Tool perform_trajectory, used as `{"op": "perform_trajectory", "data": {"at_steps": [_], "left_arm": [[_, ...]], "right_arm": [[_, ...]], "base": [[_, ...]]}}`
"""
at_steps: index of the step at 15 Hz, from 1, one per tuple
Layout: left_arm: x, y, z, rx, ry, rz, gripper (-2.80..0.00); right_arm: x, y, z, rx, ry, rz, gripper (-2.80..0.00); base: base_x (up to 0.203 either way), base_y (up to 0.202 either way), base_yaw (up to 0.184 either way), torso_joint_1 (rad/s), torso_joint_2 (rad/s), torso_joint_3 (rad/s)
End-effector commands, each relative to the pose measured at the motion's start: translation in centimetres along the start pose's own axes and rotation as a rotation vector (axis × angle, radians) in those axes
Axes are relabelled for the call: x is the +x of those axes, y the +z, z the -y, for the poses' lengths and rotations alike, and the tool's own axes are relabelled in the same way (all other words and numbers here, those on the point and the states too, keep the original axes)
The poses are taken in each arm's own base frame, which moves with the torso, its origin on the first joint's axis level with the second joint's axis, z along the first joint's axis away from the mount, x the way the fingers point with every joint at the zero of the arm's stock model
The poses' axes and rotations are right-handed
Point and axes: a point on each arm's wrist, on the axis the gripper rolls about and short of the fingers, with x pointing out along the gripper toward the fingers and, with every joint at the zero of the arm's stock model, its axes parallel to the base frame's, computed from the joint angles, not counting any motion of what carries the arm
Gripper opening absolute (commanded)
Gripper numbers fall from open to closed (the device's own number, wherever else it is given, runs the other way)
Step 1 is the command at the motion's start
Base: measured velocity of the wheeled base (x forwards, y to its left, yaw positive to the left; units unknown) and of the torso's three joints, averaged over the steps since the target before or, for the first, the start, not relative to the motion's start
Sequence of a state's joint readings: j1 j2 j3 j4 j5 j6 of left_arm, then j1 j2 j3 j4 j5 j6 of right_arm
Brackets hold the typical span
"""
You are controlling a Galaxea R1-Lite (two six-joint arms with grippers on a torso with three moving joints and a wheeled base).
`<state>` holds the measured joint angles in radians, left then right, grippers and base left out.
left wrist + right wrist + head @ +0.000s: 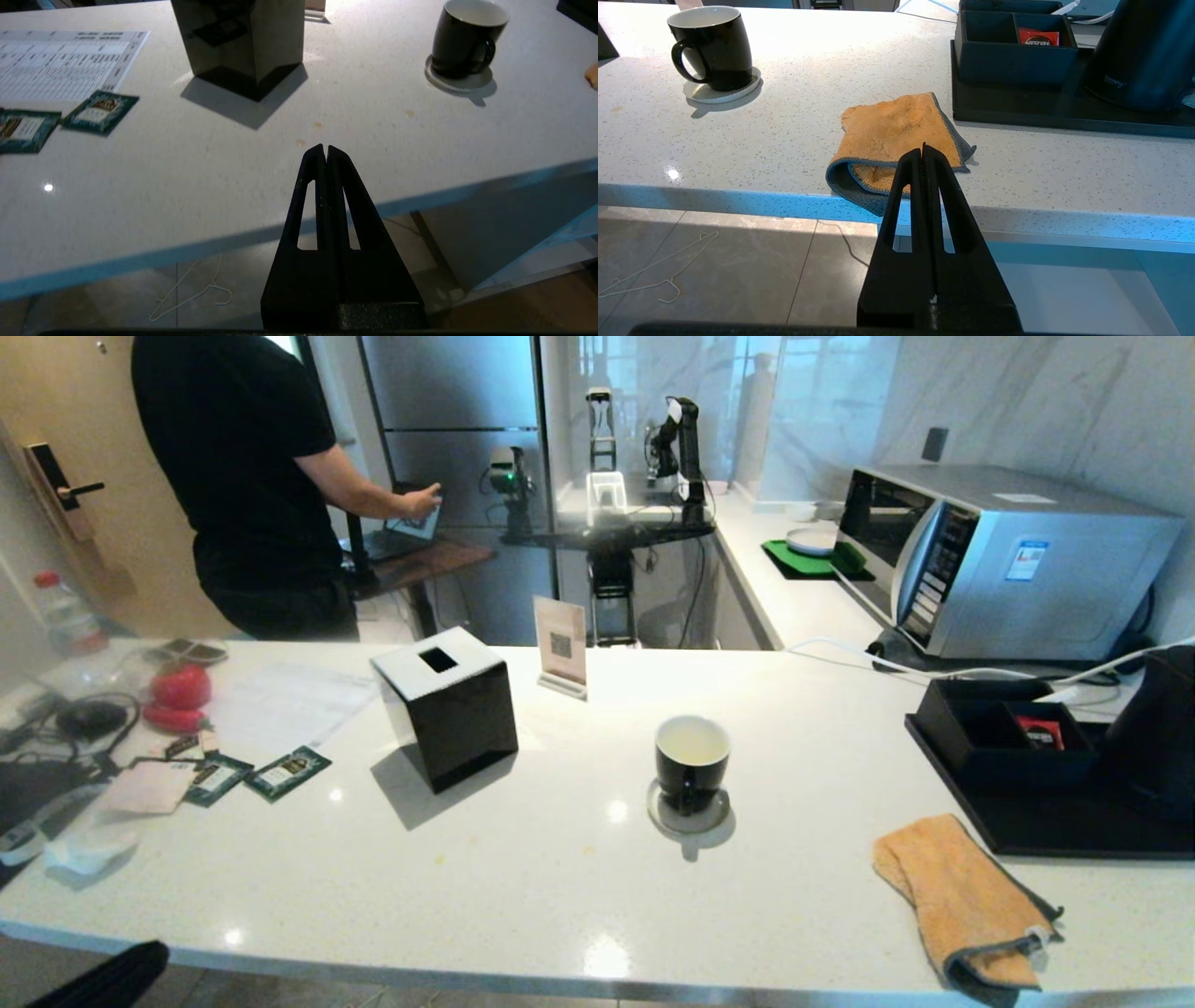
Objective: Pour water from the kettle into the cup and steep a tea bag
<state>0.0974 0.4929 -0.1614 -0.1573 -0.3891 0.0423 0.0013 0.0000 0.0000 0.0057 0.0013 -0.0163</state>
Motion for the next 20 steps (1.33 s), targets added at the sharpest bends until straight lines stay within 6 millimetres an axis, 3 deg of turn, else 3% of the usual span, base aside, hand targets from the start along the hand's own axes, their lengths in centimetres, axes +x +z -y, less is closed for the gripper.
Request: {"op": "perform_trajectory", "data": {"at_steps": [1,3,6,11,16,20], "left_arm": [[-2.5,-1.8,1.0,0.053,0.041,0.101,-2.80],[-2.1,-3.1,0.6,0.050,0.171,0.065,-2.80],[-1.7,-4.2,0.4,0.063,0.190,0.078,-2.80],[-1.8,-4.0,0.1,0.079,0.186,0.117,-2.80],[-3.7,-6.0,0.7,0.091,0.264,0.214,-2.80],[-3.7,-6.9,0.7,0.088,0.265,0.166,-2.80]], "right_arm": [[0.0,0.0,0.0,-0.001,0.001,0.001,-2.80],[0.0,0.0,0.0,-0.001,0.001,0.000,-2.80],[0.0,0.0,0.0,-0.001,0.001,0.000,-2.80],[0.0,0.0,0.0,-0.001,0.001,0.000,-2.80],[0.0,0.0,0.0,-0.001,0.000,0.001,-2.80],[0.0,0.0,0.0,-0.001,0.001,0.000,-2.80]], "base": [[0.000,0.000,0.000,0.000,0.00,0.000],[0.000,0.000,0.000,0.000,0.00,0.000],[0.000,0.000,0.000,0.000,0.00,0.000],[0.000,0.000,0.000,0.000,0.00,0.000],[0.000,0.000,0.000,0.000,0.00,0.000],[0.000,0.000,0.000,0.000,0.00,0.000]]}}
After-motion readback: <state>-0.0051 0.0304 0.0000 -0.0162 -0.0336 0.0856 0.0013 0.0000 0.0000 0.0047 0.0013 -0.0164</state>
